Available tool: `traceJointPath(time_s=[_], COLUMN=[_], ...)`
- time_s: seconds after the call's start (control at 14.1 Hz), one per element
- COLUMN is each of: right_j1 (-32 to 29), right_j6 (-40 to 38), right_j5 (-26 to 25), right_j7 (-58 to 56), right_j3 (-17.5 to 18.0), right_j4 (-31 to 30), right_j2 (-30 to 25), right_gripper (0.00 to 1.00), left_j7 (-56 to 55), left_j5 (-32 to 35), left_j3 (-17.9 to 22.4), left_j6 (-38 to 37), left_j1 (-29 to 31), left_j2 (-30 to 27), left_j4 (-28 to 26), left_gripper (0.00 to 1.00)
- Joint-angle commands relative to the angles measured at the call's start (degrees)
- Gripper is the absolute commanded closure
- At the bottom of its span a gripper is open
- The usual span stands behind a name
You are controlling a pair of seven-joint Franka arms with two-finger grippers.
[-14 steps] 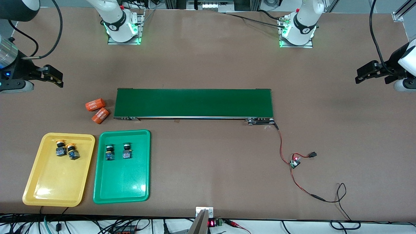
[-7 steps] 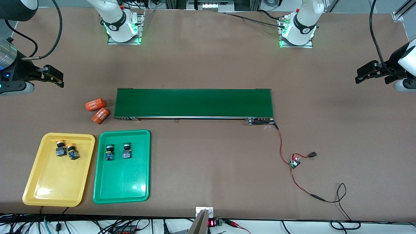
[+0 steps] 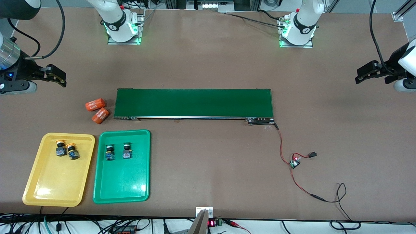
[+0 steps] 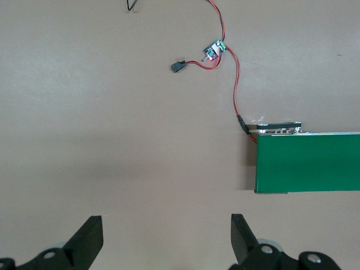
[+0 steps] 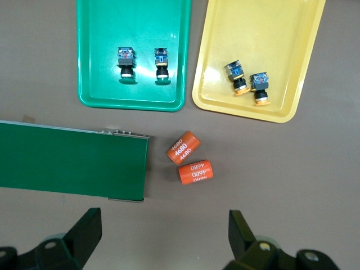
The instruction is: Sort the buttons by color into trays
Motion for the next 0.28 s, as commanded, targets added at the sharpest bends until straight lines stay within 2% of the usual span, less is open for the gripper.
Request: traceJointPath(time_s=[0.0,0.21], right_j1=[0.14,0.05], right_j6=[-1.37,-1.37], right_j5=[0.11,0.11], right_j7=[2.36,1.39], right_j3=[0.13,0.13], right_j4=[1.47,1.47], right_j2=[0.36,0.36], right_gripper=[0.00,0.00], left_j7=[1.17,1.17], left_j5=[0.40,0.40], left_j3=[-0.27,-0.27], left_j6=[-0.79,-0.79], left_j1=[0.35,0.35], left_j2=[0.34,0.34], left_j4=[0.98,0.98], left_gripper=[0.00,0.00])
